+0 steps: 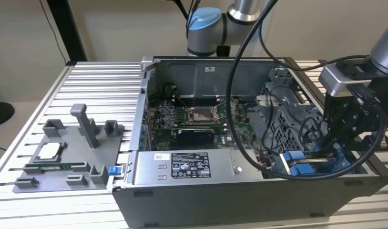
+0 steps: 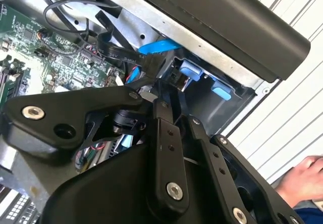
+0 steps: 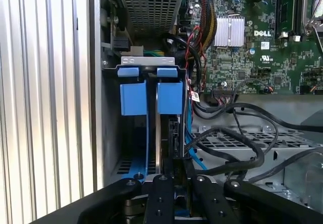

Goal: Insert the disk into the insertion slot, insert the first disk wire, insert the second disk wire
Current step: 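Insert the first disk wire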

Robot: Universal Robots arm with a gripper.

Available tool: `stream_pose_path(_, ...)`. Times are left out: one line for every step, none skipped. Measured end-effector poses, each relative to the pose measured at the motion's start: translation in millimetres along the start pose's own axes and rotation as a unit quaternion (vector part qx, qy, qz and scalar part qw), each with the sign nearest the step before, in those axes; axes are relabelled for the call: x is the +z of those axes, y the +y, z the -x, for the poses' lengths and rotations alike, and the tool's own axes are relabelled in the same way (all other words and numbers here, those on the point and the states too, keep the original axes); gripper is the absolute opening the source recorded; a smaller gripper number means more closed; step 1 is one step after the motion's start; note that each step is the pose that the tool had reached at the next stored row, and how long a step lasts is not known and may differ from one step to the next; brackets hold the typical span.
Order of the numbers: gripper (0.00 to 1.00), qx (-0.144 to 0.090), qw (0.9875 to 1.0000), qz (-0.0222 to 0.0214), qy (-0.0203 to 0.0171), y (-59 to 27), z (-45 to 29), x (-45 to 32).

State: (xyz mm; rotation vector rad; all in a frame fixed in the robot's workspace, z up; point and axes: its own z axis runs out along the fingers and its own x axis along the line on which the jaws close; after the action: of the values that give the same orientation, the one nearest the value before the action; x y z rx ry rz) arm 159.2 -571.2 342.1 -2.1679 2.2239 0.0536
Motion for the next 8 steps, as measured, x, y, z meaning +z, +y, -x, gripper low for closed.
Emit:
stream_pose_path(0.0,0.0,1.0,-0.0001,-0.0001,0.0,0.1,0.4)
stream_pose_path(0.0,0.0,1.0,-0.0002,-0.0001,0.0,0.2,0.6)
stream_pose_path(0.0,0.001,1.0,-0.0003,0.0001,-0.1,0.1,0.9)
stream_pose_path(0.0,0.001,1.0,-0.0004,0.0002,-0.1,0.1,1.2)
stream_pose_path(0.0,0.002,1.0,-0.0004,0.0002,-0.1,0.1,1.7)
stream_pose_path(0.0,0.003,1.0,-0.0004,0.0002,-0.1,0.1,1.9)
stream_pose_path(0.0,0.003,1.0,-0.0004,0.0002,-0.1,0.0,2.2)
stream_pose_path(0.0,0.004,1.0,-0.0004,0.0001,0.0,0.0,2.7)
